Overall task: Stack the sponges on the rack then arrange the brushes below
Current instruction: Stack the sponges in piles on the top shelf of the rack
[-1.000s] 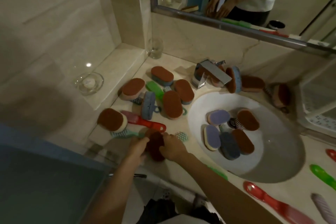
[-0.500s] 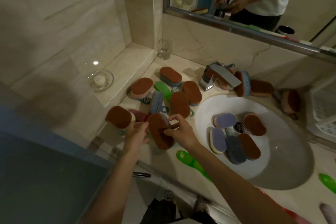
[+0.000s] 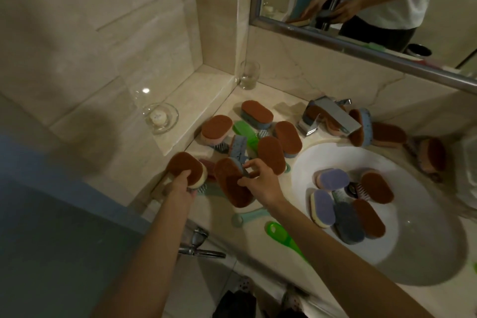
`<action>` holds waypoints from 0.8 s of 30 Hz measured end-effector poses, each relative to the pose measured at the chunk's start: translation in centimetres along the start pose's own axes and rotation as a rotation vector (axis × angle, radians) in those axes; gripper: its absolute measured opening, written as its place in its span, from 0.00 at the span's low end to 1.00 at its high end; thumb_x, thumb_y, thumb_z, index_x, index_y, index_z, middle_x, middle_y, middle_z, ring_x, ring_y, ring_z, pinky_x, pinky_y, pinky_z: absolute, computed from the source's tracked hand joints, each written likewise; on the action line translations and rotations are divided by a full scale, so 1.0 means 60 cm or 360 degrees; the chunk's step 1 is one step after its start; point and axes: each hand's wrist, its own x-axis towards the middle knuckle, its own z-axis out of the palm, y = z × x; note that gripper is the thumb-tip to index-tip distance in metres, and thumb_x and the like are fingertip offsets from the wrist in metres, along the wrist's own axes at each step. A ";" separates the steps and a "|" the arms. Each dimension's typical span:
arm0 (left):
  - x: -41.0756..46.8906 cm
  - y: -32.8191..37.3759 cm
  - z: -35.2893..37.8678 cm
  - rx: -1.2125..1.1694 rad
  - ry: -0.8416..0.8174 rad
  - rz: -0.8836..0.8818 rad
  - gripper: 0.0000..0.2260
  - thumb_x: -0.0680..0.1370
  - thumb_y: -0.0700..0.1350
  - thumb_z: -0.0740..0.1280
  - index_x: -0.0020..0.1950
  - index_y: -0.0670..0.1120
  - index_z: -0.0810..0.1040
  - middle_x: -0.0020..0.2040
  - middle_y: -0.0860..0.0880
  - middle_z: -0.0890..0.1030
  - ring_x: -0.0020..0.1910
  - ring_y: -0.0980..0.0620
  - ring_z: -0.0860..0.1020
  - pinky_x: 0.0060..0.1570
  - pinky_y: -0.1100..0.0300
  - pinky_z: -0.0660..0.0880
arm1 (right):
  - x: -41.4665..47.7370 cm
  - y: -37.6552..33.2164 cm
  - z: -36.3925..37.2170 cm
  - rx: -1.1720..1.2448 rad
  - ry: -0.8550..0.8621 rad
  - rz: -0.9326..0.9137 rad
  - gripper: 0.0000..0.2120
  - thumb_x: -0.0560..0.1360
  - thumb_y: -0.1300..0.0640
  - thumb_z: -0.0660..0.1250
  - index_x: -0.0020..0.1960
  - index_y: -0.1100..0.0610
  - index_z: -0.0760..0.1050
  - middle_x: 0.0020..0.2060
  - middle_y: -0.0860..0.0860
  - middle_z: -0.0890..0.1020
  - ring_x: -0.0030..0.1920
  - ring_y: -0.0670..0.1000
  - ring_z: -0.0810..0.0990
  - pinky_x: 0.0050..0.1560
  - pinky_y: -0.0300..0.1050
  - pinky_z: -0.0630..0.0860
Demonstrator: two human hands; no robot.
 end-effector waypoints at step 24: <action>-0.155 0.031 0.138 0.0432 -0.0609 0.0808 0.17 0.72 0.37 0.68 0.60 0.43 0.73 0.53 0.45 0.80 0.46 0.50 0.79 0.38 0.61 0.75 | 0.004 -0.031 -0.167 0.0358 0.0697 -0.0132 0.09 0.71 0.61 0.69 0.47 0.56 0.69 0.38 0.45 0.74 0.40 0.46 0.74 0.41 0.42 0.73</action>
